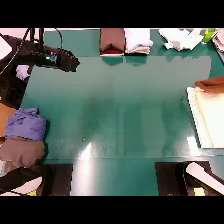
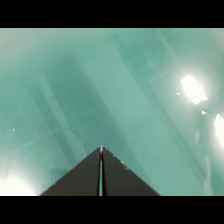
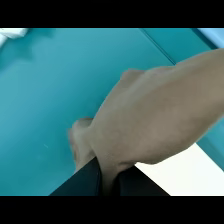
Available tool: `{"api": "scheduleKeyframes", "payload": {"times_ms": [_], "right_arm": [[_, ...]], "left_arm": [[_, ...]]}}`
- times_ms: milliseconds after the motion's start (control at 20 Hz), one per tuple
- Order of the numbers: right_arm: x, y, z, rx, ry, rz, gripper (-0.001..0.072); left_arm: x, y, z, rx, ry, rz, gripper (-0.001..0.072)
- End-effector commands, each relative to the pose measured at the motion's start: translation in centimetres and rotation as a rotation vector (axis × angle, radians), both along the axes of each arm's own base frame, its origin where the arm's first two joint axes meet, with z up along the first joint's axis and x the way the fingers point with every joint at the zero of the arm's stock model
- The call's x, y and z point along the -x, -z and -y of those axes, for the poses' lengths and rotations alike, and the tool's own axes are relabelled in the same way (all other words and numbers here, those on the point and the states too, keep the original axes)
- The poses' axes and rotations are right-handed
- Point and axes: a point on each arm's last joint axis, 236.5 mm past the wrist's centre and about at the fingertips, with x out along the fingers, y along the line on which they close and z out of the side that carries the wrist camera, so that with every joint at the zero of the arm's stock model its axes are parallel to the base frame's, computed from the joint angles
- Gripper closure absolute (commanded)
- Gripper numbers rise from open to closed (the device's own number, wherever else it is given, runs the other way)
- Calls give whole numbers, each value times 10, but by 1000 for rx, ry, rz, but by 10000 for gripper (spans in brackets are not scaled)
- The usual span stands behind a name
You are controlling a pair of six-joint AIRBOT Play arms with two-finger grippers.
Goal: Fold the shirts.
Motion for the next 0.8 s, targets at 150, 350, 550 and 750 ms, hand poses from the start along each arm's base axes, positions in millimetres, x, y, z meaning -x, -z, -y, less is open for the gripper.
{"api": "scheduleKeyframes", "payload": {"times_ms": [150, 350, 550, 750], "right_arm": [[80, 113, 7, -46, 76, -242, 691], [113, 169, -1, -74, 93, -385, 690], [136, 199, -1, -59, 104, -476, 385], [135, 180, 12, -44, 111, -513, 139]], "left_arm": [[5, 5, -1, -14, 10, -26, 685], [9, 9, -1, -23, 16, -43, 685], [8, 9, -1, -23, 16, -44, 685], [8, 8, -1, -22, 15, -43, 684]]}}
